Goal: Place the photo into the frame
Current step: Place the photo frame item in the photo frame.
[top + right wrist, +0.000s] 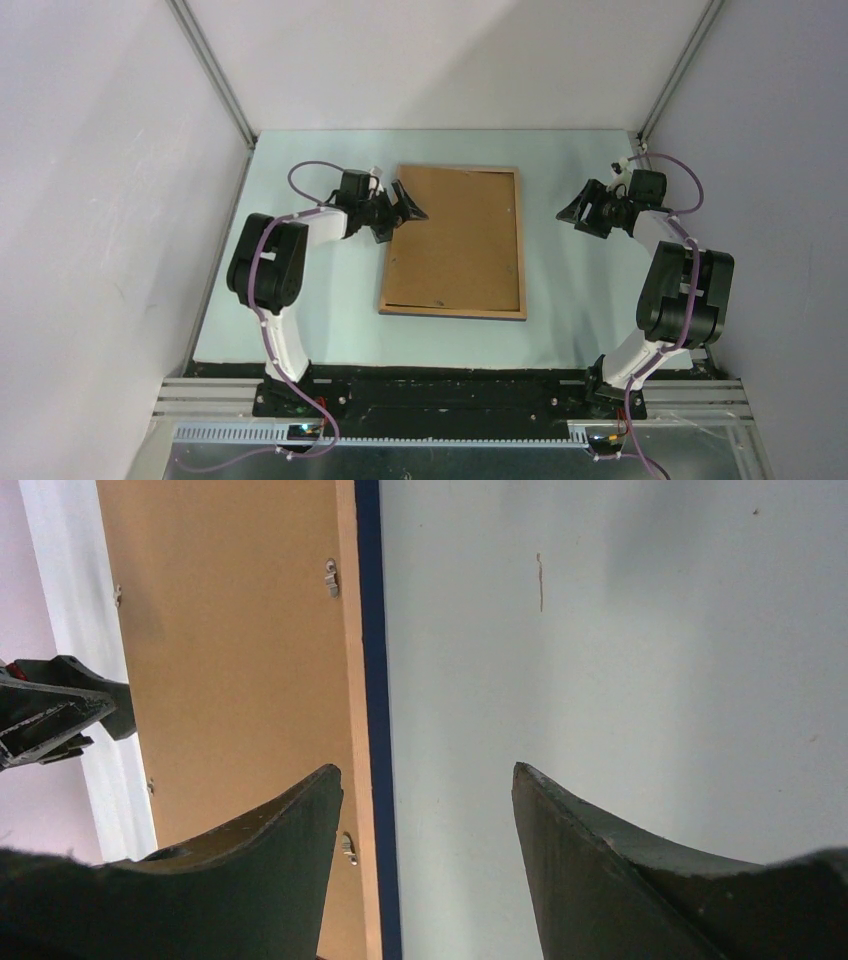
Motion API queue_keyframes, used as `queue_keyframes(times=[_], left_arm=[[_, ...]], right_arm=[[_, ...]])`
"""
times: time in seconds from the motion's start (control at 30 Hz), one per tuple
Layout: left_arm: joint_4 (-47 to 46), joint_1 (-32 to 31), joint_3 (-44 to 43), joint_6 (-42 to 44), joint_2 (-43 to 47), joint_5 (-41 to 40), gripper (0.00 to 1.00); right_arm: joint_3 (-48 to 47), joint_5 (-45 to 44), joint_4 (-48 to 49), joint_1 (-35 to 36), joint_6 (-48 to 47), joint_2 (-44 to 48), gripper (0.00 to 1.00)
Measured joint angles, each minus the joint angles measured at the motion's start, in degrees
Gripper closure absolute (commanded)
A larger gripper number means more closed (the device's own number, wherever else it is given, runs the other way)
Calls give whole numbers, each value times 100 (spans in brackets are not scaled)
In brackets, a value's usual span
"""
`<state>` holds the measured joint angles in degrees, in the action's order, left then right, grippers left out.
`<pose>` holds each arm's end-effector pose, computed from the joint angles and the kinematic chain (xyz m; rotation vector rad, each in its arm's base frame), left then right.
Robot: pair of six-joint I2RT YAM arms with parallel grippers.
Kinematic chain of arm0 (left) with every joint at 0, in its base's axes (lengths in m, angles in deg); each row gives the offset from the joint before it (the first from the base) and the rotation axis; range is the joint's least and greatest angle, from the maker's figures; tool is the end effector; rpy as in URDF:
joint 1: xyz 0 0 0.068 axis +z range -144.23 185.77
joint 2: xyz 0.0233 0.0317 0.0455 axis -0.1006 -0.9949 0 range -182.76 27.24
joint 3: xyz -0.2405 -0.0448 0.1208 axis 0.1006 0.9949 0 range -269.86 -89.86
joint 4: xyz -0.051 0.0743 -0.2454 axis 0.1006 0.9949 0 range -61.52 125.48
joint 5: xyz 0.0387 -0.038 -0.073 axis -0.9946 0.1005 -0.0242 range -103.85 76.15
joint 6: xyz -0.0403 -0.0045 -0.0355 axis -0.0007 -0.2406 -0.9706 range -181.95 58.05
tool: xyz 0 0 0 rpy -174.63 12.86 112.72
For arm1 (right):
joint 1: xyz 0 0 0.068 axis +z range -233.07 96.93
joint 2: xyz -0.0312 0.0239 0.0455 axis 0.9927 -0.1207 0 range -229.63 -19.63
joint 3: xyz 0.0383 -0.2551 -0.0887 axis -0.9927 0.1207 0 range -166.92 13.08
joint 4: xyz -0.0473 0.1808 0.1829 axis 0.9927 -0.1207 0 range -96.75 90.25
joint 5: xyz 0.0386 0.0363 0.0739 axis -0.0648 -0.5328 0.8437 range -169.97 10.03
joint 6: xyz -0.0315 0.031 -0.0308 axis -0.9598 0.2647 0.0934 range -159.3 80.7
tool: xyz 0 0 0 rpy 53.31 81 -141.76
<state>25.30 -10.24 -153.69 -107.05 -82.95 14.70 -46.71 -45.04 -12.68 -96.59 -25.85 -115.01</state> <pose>0.3801 -0.1268 0.1535 -0.3560 2.4534 -1.0825 0.3424 -0.0615 0.2052 0.2727 2.3246 0.7310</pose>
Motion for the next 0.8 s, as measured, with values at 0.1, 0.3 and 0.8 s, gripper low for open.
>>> queue_keyframes(times=[0.1,0.3,0.8], left_arm=[[295,-31,-55,197,94,-186,0],[754,-98,-131,527,247,-505,0],[1298,-348,-177,1086,605,-1071,0]], right_arm=[[0,9,2,-7,2,-2,32],[0,9,2,-11,2,-9,32],[0,11,2,-17,4,-11,32]])
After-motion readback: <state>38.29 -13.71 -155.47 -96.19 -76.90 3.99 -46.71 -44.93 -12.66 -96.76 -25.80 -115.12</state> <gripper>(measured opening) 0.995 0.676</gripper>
